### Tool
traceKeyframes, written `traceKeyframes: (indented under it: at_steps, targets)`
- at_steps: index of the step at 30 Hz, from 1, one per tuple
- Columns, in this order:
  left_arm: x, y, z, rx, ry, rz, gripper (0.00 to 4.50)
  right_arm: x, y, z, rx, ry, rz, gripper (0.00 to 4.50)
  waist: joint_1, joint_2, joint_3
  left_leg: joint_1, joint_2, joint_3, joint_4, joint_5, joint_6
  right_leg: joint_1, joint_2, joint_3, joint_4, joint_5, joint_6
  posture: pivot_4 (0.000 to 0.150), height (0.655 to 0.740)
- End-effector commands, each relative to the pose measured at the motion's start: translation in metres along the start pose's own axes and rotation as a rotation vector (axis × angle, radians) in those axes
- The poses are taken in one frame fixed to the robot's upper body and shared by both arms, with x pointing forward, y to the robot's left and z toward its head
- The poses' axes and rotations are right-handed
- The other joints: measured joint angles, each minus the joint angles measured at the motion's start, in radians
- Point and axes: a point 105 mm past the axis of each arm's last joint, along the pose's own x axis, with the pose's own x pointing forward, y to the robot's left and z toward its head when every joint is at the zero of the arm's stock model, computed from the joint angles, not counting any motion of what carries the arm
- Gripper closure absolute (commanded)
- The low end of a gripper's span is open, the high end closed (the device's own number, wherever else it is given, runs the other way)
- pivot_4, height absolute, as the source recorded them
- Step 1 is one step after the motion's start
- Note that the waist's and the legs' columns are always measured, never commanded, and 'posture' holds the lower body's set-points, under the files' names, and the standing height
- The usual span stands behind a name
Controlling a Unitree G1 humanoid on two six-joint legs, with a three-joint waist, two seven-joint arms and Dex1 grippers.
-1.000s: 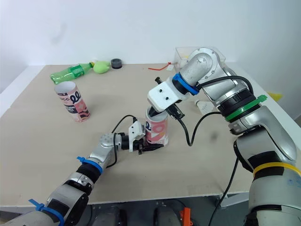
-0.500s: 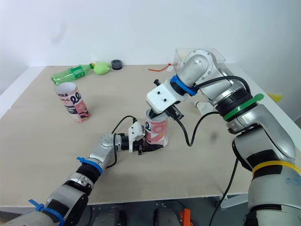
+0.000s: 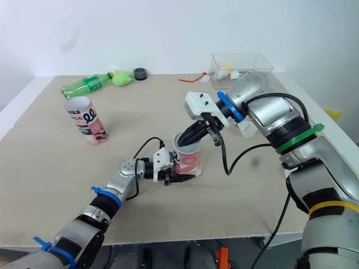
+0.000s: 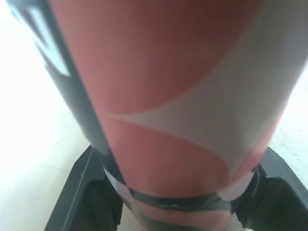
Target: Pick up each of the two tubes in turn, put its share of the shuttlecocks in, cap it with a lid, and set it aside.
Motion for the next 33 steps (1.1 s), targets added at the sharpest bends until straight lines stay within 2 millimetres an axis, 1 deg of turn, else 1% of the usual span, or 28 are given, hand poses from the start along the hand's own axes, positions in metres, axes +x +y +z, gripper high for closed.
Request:
traceKeyframes:
  at_steps: [1, 2, 5, 9, 11, 13, 15, 16, 19, 20, 22, 23, 24, 25, 26, 27, 29, 33]
  targets:
    - [0.004, 0.001, -0.001, 0.012, 0.034, -0.011, 2.21, -0.006, 0.005, 0.003, 0.064, -0.070, 0.018, 4.44, 0.000, 0.000, 0.003, -0.001, -0.001, 0.000, 0.000, 0.000, 0.000, 0.000, 0.000, 0.000, 0.000, 0.000, 0.000, 0.150, 0.7400]
    - [0.004, 0.001, -0.002, 0.011, 0.034, -0.011, 2.21, -0.012, 0.004, 0.005, 0.091, -0.102, -0.003, 4.44, 0.001, 0.000, 0.005, -0.001, -0.001, 0.000, 0.000, 0.000, 0.000, -0.001, -0.001, -0.001, 0.000, 0.000, 0.000, 0.150, 0.7400]
    - [0.003, 0.002, -0.001, 0.002, 0.033, -0.007, 2.21, -0.038, -0.001, 0.012, 0.148, -0.214, -0.103, 4.44, 0.002, 0.000, 0.012, -0.004, -0.002, 0.000, 0.001, 0.000, 0.000, -0.001, -0.001, -0.003, -0.001, 0.000, 0.003, 0.150, 0.7400]
    - [0.001, 0.003, -0.002, -0.005, 0.033, -0.001, 2.21, -0.063, -0.001, 0.013, 0.192, -0.315, -0.221, 4.44, 0.003, 0.000, 0.013, -0.017, -0.003, 0.000, 0.005, 0.000, 0.000, -0.012, -0.001, -0.006, -0.001, 0.004, 0.010, 0.150, 0.7400]
    - [0.000, 0.005, -0.002, -0.019, 0.029, 0.012, 2.21, -0.077, 0.000, 0.014, 0.230, -0.383, -0.279, 4.44, 0.002, 0.000, 0.014, -0.019, -0.004, 0.000, 0.006, -0.001, 0.001, -0.014, 0.000, -0.006, -0.001, 0.004, 0.010, 0.150, 0.7400]
    - [-0.002, 0.006, -0.003, -0.030, 0.028, 0.022, 2.21, -0.091, 0.004, 0.007, 0.275, -0.429, -0.349, 4.44, 0.003, 0.000, 0.015, -0.020, -0.004, 0.000, 0.006, -0.001, 0.001, -0.014, 0.001, -0.006, -0.001, 0.004, 0.010, 0.150, 0.7400]
    - [-0.004, 0.006, -0.003, -0.035, 0.027, 0.025, 2.21, -0.096, 0.009, 0.000, 0.303, -0.451, -0.396, 4.44, 0.003, -0.001, 0.016, -0.020, -0.004, -0.001, 0.006, -0.001, 0.001, -0.013, 0.001, -0.008, -0.001, 0.004, 0.010, 0.150, 0.7400]
    - [-0.004, 0.005, -0.004, -0.038, 0.027, 0.024, 2.21, -0.096, 0.010, -0.002, 0.315, -0.455, -0.406, 4.44, 0.003, -0.001, 0.016, -0.020, -0.004, -0.002, 0.006, -0.001, 0.001, -0.013, 0.001, -0.008, -0.001, 0.004, 0.010, 0.150, 0.7400]
    - [-0.006, 0.003, -0.005, -0.058, 0.020, 0.026, 2.21, -0.091, 0.020, -0.029, 0.362, -0.440, -0.495, 4.44, 0.002, -0.001, 0.016, -0.020, -0.003, -0.003, 0.006, -0.001, 0.001, -0.013, 0.003, -0.008, -0.001, 0.003, 0.011, 0.150, 0.7400]
    - [-0.006, 0.002, -0.005, -0.074, 0.012, 0.026, 2.21, -0.087, 0.024, -0.039, 0.381, -0.424, -0.524, 4.16, 0.001, -0.001, 0.017, -0.019, -0.002, -0.003, 0.006, -0.001, 0.001, -0.013, 0.004, -0.008, -0.001, 0.003, 0.011, 0.150, 0.7400]
    - [-0.007, 0.000, -0.004, -0.093, 0.003, 0.014, 2.21, -0.082, 0.031, -0.052, 0.390, -0.397, -0.553, 3.49, 0.000, 0.000, 0.017, -0.019, -0.002, -0.003, 0.006, -0.001, 0.001, -0.013, 0.006, -0.008, -0.001, 0.002, 0.012, 0.150, 0.7400]
    - [-0.007, -0.001, -0.003, -0.106, -0.001, 0.005, 1.53, -0.078, 0.036, -0.058, 0.411, -0.391, -0.555, 2.97, 0.000, 0.001, 0.018, -0.019, -0.002, -0.003, 0.006, -0.001, 0.001, -0.013, 0.006, -0.007, -0.001, 0.002, 0.013, 0.150, 0.7400]
    - [-0.008, -0.002, -0.003, -0.111, -0.002, 0.000, 1.31, -0.075, 0.041, -0.064, 0.409, -0.382, -0.564, 2.55, 0.000, 0.002, 0.019, -0.019, -0.002, -0.003, 0.006, 0.000, 0.001, -0.013, 0.007, -0.006, -0.001, 0.001, 0.014, 0.150, 0.7400]
    - [-0.008, -0.002, -0.002, -0.112, -0.003, -0.002, 0.85, -0.072, 0.044, -0.069, 0.418, -0.380, -0.569, 1.99, 0.000, 0.003, 0.019, -0.019, -0.002, -0.003, 0.006, 0.000, 0.001, -0.013, 0.008, -0.005, -0.001, 0.000, 0.016, 0.150, 0.7400]
    - [-0.009, -0.001, -0.001, -0.108, -0.002, -0.001, 0.38, -0.069, 0.049, -0.072, 0.426, -0.378, -0.562, 1.53, -0.001, 0.003, 0.020, -0.019, -0.002, -0.003, 0.006, 0.000, 0.001, -0.013, 0.009, -0.004, 0.000, 0.000, 0.016, 0.150, 0.7400]
    - [-0.010, -0.001, -0.001, -0.101, -0.001, -0.001, 0.00, -0.066, 0.051, -0.074, 0.417, -0.367, -0.565, 1.03, -0.001, 0.004, 0.020, -0.019, -0.002, -0.003, 0.006, 0.000, 0.001, -0.013, 0.010, -0.002, 0.000, 0.000, 0.017, 0.150, 0.7400]
    - [-0.011, -0.001, 0.001, -0.077, 0.006, -0.009, 0.00, -0.059, 0.057, -0.080, 0.406, -0.341, -0.549, 0.04, -0.001, 0.004, 0.021, -0.018, -0.002, -0.003, 0.006, 0.000, 0.001, -0.012, 0.012, 0.000, 0.000, 0.000, 0.017, 0.150, 0.7400]
    - [-0.017, 0.001, 0.003, -0.057, 0.012, -0.013, 0.00, -0.044, 0.067, -0.090, 0.392, -0.288, -0.496, 0.04, -0.001, 0.004, 0.022, -0.017, -0.001, -0.004, 0.006, 0.000, 0.000, -0.012, 0.014, 0.001, 0.000, -0.002, 0.020, 0.150, 0.7400]
